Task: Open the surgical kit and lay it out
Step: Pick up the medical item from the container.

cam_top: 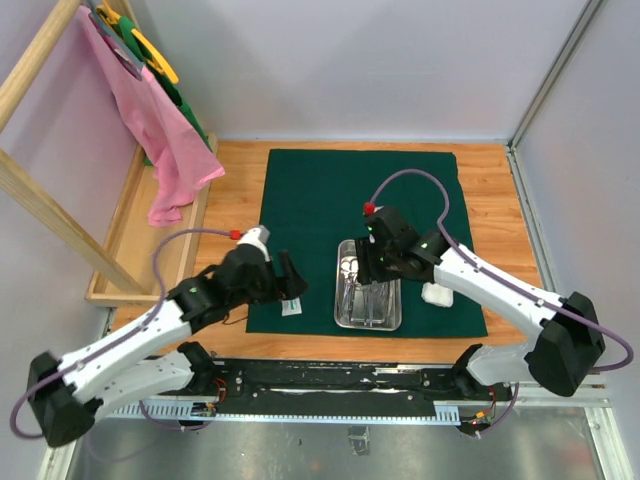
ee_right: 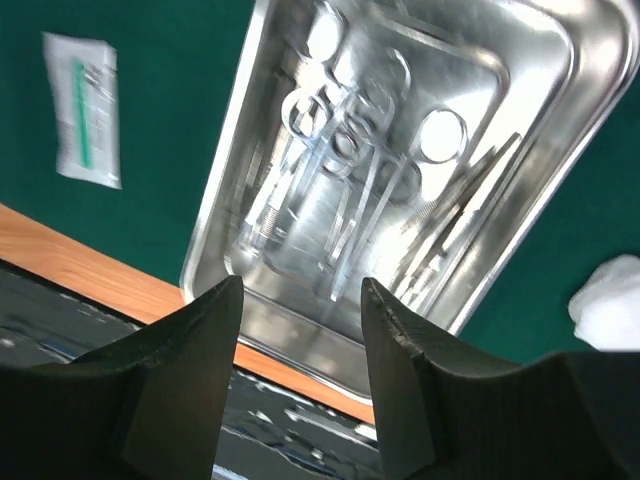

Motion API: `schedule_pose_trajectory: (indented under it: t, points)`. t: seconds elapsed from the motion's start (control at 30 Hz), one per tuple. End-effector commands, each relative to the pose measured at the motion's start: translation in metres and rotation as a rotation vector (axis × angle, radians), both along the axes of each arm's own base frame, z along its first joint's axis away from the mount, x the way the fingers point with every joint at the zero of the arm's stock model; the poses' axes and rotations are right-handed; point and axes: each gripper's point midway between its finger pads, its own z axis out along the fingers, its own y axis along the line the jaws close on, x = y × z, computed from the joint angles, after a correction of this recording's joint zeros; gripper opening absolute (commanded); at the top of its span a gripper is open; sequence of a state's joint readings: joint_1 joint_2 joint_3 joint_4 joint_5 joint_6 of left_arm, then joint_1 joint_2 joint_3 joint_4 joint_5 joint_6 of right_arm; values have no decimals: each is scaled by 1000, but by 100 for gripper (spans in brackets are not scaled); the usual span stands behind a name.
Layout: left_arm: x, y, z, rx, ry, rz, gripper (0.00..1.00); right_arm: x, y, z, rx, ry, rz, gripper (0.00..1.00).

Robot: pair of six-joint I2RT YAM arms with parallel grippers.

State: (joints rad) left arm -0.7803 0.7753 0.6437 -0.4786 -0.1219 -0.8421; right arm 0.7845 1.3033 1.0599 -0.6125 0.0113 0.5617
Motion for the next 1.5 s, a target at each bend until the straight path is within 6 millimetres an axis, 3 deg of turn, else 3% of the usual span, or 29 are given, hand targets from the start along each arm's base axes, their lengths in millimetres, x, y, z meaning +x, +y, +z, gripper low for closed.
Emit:
schedule_pose_trajectory:
  t: [0.0,0.2,0.43,0.87,1.13,1.47]
  points:
    - [16,-36,-2,59,-45,-54,87,-2,-27,-29,-122,33,26,52]
    - [29,-53,-29,153,-2,-83,87,12,-28,-51,-150,51,-4,45]
    - [43,-53,-33,176,-29,-42,81,17,-29,-84,-188,117,-21,43]
    - [48,-57,-43,232,-33,-69,83,24,-26,-106,-164,178,-33,42]
    - [47,-54,-45,239,-29,-72,83,24,-23,-118,-168,203,-33,35]
    - [43,-55,-53,240,-12,-83,83,20,-34,-129,-218,225,-59,33]
